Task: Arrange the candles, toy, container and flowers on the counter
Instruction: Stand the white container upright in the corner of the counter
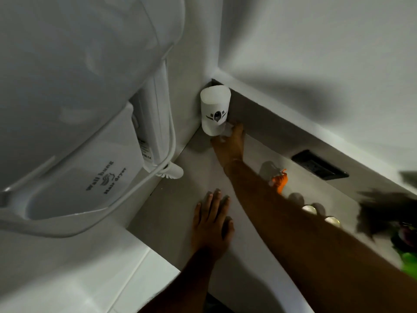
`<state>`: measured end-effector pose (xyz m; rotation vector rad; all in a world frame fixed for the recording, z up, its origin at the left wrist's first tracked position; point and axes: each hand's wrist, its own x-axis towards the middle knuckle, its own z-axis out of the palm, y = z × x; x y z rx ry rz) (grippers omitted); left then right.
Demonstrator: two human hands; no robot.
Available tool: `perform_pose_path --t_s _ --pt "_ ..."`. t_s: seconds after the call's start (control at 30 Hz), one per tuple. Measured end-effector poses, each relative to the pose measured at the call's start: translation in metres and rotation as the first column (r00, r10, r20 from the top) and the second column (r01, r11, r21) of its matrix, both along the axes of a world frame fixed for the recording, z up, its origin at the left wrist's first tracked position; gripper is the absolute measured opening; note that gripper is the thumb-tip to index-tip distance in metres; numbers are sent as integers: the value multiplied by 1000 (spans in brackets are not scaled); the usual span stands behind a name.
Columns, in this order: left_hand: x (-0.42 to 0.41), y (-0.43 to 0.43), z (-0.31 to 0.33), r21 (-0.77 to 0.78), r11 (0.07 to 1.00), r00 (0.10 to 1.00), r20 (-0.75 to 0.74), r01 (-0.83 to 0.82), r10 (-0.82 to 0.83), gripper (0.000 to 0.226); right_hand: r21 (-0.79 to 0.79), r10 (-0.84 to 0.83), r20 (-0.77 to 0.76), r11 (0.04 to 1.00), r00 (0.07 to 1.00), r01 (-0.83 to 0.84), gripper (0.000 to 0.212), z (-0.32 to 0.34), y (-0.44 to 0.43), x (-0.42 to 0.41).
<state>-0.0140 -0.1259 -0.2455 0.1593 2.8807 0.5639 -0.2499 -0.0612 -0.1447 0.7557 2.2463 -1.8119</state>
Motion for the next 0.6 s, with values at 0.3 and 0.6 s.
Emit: perform_pose_path --t_s 0.3,0.6 --pt "0 1 5 -14 1000 1000 16 -5 5 72 609 -112 -85 781 990 140 44 21 101 115" --pt "-1 5 4 -28 1000 1000 -23 10 -10 71 371 -497 13 808 867 458 29 0 105 140"
